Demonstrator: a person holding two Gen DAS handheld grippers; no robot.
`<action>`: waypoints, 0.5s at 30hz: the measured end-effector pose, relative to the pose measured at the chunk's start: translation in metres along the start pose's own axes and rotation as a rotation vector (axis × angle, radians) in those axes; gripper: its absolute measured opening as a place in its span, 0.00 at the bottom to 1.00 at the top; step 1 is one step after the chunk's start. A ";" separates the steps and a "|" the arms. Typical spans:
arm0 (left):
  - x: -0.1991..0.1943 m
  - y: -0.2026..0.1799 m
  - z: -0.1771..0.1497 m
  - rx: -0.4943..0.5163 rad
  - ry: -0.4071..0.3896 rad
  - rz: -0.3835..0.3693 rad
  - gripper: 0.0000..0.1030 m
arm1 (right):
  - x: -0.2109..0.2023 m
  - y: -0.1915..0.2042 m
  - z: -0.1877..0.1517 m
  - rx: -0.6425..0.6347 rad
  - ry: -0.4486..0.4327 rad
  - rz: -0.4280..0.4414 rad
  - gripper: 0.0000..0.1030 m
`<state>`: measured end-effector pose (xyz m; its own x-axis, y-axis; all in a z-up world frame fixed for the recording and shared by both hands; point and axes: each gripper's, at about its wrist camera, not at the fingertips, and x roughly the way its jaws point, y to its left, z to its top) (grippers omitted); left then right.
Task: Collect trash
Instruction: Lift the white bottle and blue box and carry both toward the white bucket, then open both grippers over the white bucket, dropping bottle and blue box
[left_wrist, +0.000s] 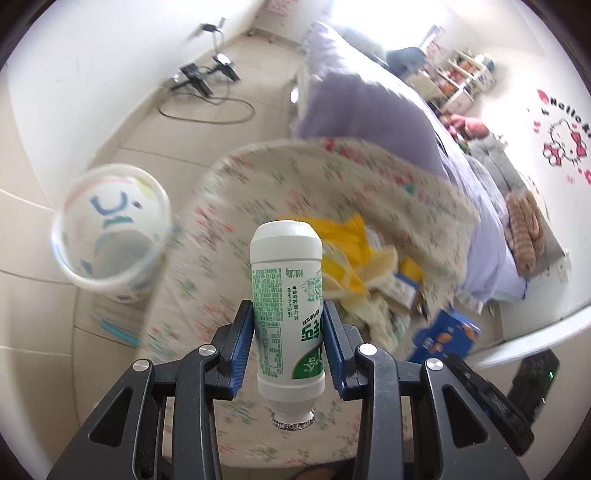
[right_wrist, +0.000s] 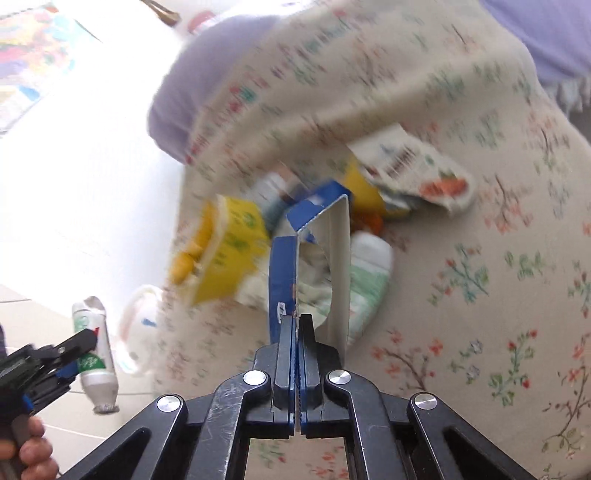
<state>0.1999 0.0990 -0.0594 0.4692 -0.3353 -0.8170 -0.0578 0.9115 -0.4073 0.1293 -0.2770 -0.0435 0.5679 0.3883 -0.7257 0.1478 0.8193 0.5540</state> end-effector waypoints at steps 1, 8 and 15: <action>-0.003 0.008 0.007 -0.007 -0.013 0.012 0.38 | -0.002 0.006 0.001 -0.007 -0.009 0.019 0.00; -0.003 0.097 0.064 -0.151 -0.082 0.080 0.38 | 0.012 0.092 -0.002 -0.223 -0.008 0.111 0.00; 0.013 0.160 0.073 -0.264 -0.099 0.166 0.38 | 0.100 0.206 -0.014 -0.355 0.093 0.250 0.00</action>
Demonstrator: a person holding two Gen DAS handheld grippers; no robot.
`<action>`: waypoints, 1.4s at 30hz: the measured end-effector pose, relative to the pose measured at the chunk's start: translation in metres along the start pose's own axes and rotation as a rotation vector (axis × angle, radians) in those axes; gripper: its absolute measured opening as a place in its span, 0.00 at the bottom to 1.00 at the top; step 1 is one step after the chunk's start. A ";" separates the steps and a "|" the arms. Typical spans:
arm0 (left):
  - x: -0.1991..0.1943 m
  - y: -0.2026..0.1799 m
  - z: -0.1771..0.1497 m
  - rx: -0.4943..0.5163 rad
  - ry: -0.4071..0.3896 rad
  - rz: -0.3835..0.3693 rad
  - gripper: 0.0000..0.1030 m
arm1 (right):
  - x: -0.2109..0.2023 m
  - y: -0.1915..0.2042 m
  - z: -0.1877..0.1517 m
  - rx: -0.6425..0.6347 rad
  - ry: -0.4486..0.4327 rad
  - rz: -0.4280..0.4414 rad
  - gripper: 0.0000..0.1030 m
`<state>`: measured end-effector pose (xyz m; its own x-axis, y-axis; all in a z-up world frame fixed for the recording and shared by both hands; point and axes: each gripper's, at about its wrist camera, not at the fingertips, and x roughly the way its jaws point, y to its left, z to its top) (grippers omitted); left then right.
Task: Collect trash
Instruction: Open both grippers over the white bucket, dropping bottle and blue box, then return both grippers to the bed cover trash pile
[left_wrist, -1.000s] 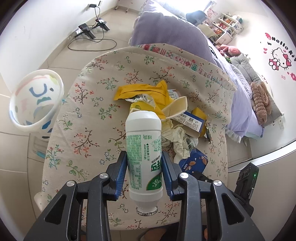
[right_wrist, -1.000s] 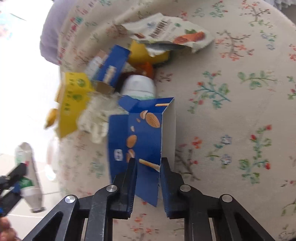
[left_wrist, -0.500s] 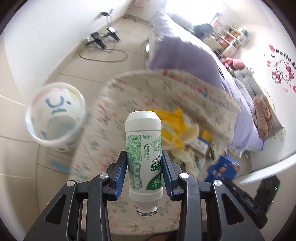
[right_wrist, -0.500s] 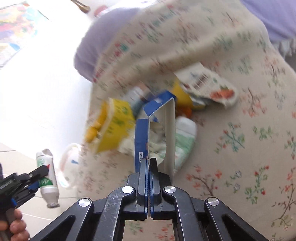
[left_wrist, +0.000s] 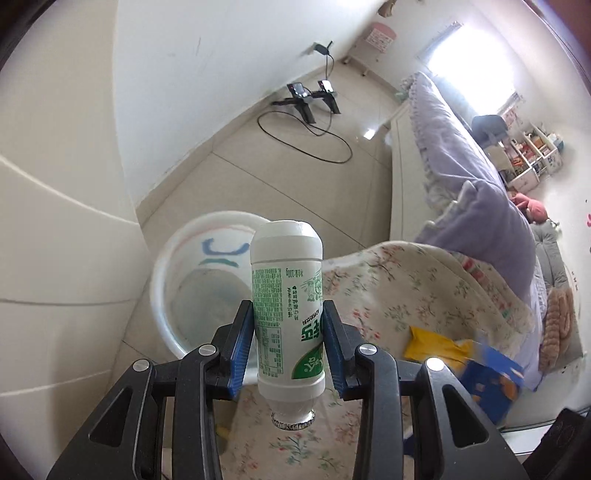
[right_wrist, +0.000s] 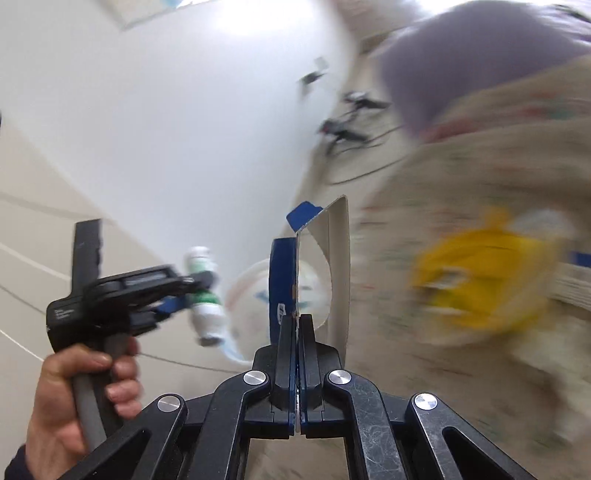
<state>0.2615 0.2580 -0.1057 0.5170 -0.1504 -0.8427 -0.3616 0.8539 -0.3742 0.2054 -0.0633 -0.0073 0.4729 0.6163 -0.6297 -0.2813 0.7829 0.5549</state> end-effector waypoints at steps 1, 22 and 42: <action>0.001 0.001 0.003 0.012 -0.014 0.018 0.38 | 0.017 0.010 0.002 -0.016 0.015 0.010 0.00; 0.050 0.046 0.018 -0.105 0.029 0.130 0.55 | 0.250 0.026 0.024 -0.058 0.228 -0.031 0.53; -0.030 -0.123 -0.062 0.096 0.027 -0.148 0.77 | -0.025 -0.064 0.045 -0.057 0.120 -0.171 0.54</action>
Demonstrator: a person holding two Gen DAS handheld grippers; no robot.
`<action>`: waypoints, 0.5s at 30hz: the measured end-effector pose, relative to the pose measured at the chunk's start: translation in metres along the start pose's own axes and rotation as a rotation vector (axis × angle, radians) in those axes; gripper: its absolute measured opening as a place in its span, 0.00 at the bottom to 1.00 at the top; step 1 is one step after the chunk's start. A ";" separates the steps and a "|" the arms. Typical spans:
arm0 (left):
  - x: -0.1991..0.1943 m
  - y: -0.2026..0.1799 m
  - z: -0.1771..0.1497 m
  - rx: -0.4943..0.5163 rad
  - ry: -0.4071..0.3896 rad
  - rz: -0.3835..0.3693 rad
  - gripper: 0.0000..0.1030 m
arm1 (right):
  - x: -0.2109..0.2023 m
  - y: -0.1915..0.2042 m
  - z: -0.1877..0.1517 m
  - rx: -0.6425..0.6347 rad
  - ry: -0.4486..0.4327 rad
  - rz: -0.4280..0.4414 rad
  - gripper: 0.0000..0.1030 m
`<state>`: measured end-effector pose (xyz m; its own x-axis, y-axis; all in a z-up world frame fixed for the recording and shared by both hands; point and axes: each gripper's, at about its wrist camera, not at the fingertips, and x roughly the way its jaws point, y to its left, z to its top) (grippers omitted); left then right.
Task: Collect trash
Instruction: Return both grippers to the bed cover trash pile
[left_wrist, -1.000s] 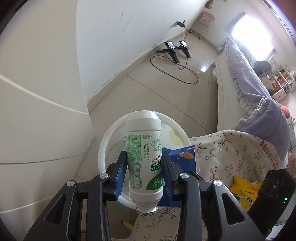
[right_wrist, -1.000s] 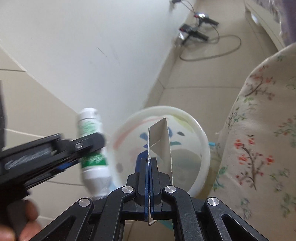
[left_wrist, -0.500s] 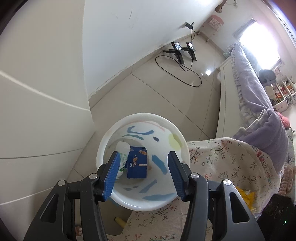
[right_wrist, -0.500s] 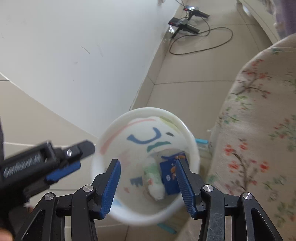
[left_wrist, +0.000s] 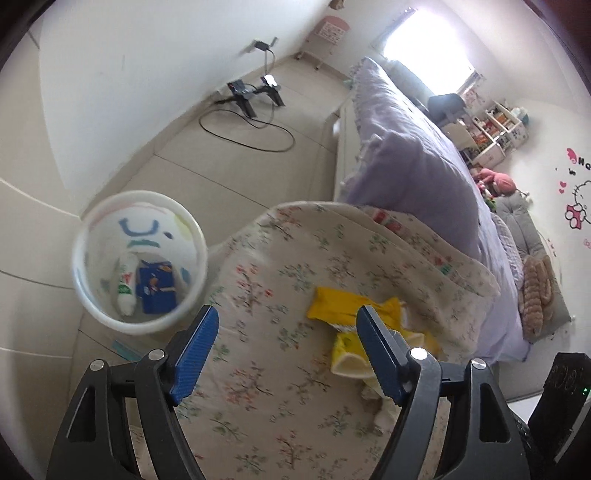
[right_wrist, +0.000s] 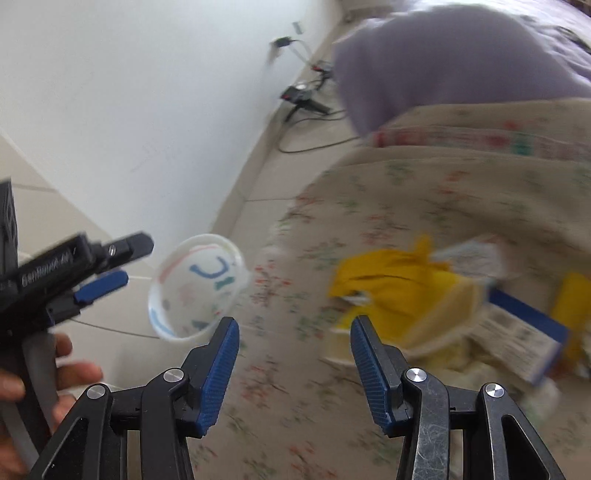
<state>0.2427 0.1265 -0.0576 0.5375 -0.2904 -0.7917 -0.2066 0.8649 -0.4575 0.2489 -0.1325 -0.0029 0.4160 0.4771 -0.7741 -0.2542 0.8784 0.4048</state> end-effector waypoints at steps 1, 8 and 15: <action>0.001 -0.008 -0.005 0.013 0.009 -0.013 0.77 | -0.011 -0.012 -0.002 0.018 0.000 -0.020 0.54; 0.006 -0.061 -0.032 0.193 0.012 0.066 0.77 | -0.061 -0.094 -0.034 0.052 -0.031 -0.180 0.54; 0.031 -0.098 -0.051 0.344 0.040 0.066 0.77 | -0.046 -0.171 -0.064 0.284 0.031 -0.201 0.54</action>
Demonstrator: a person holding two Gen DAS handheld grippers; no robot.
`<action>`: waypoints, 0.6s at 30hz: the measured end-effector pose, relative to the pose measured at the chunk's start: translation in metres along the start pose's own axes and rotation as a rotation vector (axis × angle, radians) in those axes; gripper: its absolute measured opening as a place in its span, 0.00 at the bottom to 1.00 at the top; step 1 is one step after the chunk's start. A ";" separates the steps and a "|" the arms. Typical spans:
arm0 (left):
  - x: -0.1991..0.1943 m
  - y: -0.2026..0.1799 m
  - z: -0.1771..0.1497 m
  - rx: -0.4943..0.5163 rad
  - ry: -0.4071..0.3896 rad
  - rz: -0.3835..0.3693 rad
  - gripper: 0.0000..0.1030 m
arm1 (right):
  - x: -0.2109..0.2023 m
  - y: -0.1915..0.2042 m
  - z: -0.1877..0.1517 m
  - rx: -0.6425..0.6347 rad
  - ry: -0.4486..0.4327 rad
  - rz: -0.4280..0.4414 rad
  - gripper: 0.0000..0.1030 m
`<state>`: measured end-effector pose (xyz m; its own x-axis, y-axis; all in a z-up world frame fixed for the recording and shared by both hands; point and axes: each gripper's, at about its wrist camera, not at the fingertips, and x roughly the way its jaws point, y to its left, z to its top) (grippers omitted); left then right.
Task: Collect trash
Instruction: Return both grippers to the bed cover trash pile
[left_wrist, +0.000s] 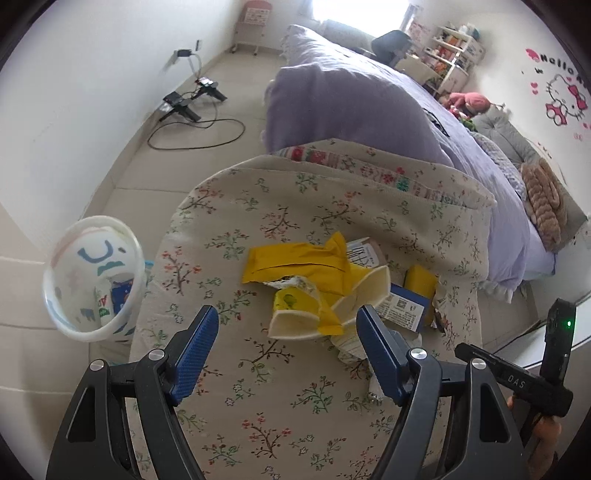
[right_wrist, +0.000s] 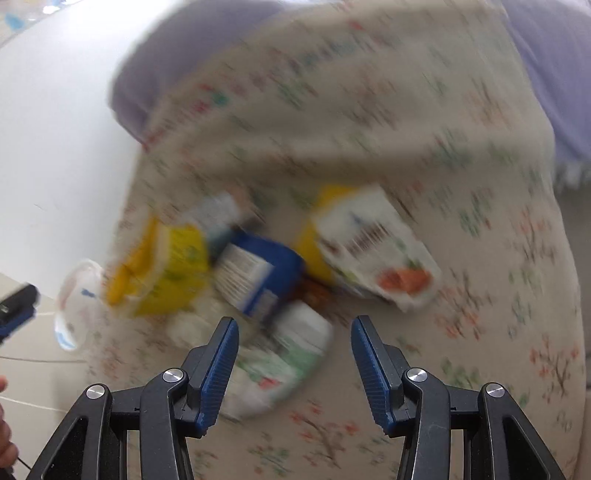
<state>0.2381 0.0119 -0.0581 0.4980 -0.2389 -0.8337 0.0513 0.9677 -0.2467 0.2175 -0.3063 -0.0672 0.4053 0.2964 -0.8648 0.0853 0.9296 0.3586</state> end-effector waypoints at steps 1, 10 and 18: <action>0.002 -0.008 -0.001 0.038 -0.009 0.005 0.77 | 0.002 -0.006 -0.001 0.028 0.031 -0.007 0.54; 0.046 -0.062 -0.014 0.372 0.003 0.155 0.77 | 0.003 -0.021 0.002 0.155 0.061 0.078 0.57; 0.082 -0.067 -0.029 0.563 0.104 0.152 0.74 | 0.022 -0.026 -0.010 0.178 0.148 0.048 0.57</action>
<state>0.2501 -0.0751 -0.1246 0.4499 -0.0738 -0.8900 0.4520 0.8783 0.1556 0.2152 -0.3220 -0.0990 0.2760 0.3802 -0.8828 0.2334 0.8644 0.4453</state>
